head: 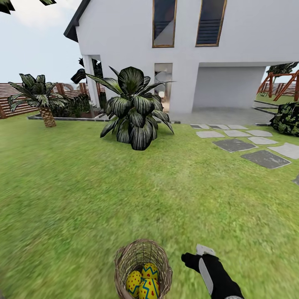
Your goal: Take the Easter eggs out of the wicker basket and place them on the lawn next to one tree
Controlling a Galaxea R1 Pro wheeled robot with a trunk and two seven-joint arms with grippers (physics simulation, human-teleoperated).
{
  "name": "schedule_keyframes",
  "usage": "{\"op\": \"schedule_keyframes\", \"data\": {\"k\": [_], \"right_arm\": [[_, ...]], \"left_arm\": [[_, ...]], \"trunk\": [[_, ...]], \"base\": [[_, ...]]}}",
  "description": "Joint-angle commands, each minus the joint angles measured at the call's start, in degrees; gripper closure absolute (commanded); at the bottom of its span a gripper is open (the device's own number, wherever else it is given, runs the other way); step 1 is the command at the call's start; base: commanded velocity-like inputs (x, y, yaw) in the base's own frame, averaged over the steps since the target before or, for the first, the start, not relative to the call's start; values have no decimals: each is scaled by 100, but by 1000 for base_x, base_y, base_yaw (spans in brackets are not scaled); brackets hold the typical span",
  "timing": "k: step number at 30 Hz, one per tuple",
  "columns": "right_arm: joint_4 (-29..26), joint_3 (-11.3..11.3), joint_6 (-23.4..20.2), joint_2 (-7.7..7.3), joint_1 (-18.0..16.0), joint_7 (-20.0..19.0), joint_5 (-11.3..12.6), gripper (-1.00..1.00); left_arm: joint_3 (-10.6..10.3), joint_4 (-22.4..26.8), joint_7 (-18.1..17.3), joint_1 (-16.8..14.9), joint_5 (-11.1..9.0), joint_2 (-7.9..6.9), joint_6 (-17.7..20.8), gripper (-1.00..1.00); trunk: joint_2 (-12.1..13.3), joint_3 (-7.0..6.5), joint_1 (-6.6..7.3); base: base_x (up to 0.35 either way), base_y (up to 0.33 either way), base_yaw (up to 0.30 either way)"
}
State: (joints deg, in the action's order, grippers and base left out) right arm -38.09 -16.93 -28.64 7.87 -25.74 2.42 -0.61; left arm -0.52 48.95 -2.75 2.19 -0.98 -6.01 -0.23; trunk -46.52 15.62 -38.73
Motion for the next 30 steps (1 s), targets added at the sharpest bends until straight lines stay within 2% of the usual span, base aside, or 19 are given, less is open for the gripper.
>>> {"op": "schedule_keyframes", "data": {"k": [1,6,12,15,16,20,27,30], "right_arm": [[86,-24,-3,5,-48,9,-3,-100],[447,-30,321,0,-273,17,6,-100],[931,-51,423,-17,-623,21,8,-100],[1088,-59,437,-20,-749,21,8,-100],[1128,-61,442,-21,-790,21,8,-100],[1176,-67,456,-22,-839,21,8,-100],[1207,-74,495,-3,-853,22,8,-100],[1241,-69,643,10,-854,22,8,-100]], "left_arm": [[-6,38,-13,6,-20,-15,21,-100],[-2,224,-15,24,-58,-98,105,-100],[1,703,-15,168,-67,-138,367,-100],[125,1071,-17,350,-67,-140,460,-100],[249,1226,-22,440,-68,-139,483,-100],[500,1451,-35,564,-62,-138,516,-100],[621,1542,-47,617,-57,-137,530,-100],[633,1550,-53,621,-45,-137,531,-100]], "trunk": [[-6,7,-1],[-6,7,-1],[-6,7,-1],[-6,7,-1],[-6,7,-1],[-6,7,-1],[-286,132,-155],[-407,186,-221]], "base": [[0,0,0],[0,0,0],[0,0,0],[0,0,0],[0,0,0],[0,0,0],[0,0,0],[0,0,0]]}}
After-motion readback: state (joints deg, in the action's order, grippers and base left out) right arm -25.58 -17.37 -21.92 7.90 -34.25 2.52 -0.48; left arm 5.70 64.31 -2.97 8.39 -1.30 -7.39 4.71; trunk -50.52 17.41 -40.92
